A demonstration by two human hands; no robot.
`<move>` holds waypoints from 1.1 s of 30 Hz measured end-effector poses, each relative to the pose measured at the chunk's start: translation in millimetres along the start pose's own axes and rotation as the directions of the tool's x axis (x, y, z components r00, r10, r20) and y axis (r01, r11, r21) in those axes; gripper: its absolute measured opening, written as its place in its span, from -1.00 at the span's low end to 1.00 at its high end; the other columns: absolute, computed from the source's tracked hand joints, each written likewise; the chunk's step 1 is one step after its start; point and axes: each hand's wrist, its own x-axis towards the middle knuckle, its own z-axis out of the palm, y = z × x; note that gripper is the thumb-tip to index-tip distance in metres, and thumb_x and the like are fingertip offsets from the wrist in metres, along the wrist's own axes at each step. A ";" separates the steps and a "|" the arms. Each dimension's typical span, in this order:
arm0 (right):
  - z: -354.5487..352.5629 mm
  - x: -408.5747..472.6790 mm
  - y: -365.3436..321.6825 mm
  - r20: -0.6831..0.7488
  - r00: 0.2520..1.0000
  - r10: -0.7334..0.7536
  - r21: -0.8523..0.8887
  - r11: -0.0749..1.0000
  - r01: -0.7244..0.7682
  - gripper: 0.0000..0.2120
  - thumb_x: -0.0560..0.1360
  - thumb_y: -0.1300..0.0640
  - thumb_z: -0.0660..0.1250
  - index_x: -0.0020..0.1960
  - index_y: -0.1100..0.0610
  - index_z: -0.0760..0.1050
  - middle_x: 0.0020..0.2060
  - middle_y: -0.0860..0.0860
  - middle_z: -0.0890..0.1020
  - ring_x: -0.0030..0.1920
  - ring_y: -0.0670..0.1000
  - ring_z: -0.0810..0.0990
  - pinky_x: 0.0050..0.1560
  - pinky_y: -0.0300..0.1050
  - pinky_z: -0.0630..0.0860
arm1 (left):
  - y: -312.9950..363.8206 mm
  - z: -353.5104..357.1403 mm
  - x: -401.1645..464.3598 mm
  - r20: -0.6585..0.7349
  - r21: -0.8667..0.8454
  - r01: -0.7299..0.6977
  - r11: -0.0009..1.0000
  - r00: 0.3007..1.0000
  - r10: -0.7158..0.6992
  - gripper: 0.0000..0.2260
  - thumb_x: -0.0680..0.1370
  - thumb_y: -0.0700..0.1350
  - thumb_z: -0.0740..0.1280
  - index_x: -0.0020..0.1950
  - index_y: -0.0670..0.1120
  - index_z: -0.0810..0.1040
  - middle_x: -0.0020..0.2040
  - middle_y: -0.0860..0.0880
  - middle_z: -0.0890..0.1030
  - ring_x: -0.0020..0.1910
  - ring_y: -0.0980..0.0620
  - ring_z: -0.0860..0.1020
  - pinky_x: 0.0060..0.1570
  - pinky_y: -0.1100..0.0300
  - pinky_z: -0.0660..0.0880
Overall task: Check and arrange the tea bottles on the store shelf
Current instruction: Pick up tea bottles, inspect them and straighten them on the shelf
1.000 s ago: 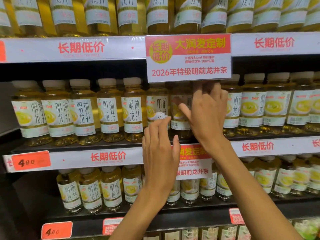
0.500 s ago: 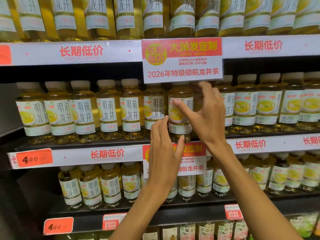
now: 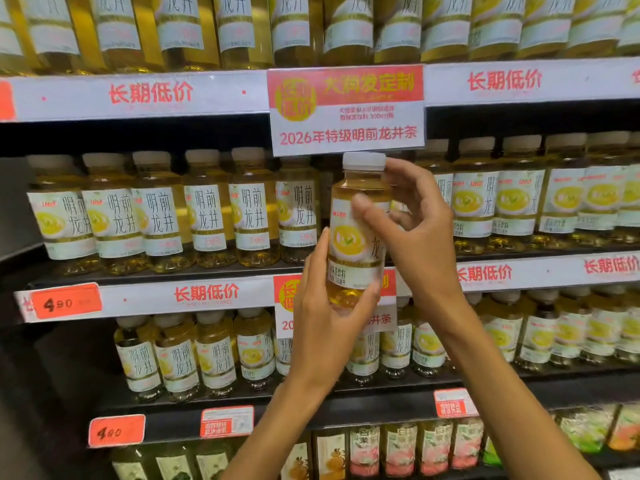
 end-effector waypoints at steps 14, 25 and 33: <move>-19.5 -5.7 -14.0 0.274 0.913 0.304 0.320 0.866 -0.384 -0.51 0.38 -0.08 0.34 0.21 0.16 0.49 0.06 0.13 0.65 0.10 0.06 0.63 0.09 -0.04 0.57 | 29.3 1.7 -30.0 0.365 -0.376 0.418 0.827 0.887 -0.283 -0.64 0.46 0.21 0.28 0.26 0.29 0.41 0.20 0.09 0.62 0.21 0.07 0.56 0.28 -0.01 0.45; -41.0 -4.5 -14.1 0.388 0.849 0.359 0.364 0.787 -0.498 -0.68 0.57 -0.03 0.19 0.17 0.18 0.49 -0.12 0.07 0.69 -0.06 0.04 0.68 -0.14 -0.12 0.62 | 35.4 8.6 -46.1 0.361 -0.406 0.488 0.773 0.863 -0.355 -0.59 0.52 0.22 0.21 0.28 0.06 0.48 0.17 0.00 0.64 0.19 0.05 0.58 0.25 0.01 0.48; -39.1 -6.6 -13.7 0.488 0.787 0.376 0.419 0.690 -0.590 -0.61 0.47 -0.07 0.24 0.13 0.18 0.53 0.06 0.17 0.65 0.20 0.18 0.58 0.18 0.03 0.55 | 29.9 8.9 -44.6 0.404 -0.637 0.553 0.537 0.833 -0.379 -0.54 0.51 0.28 0.10 0.11 0.07 0.66 -0.03 -0.08 0.68 -0.13 0.00 0.66 -0.16 0.14 0.60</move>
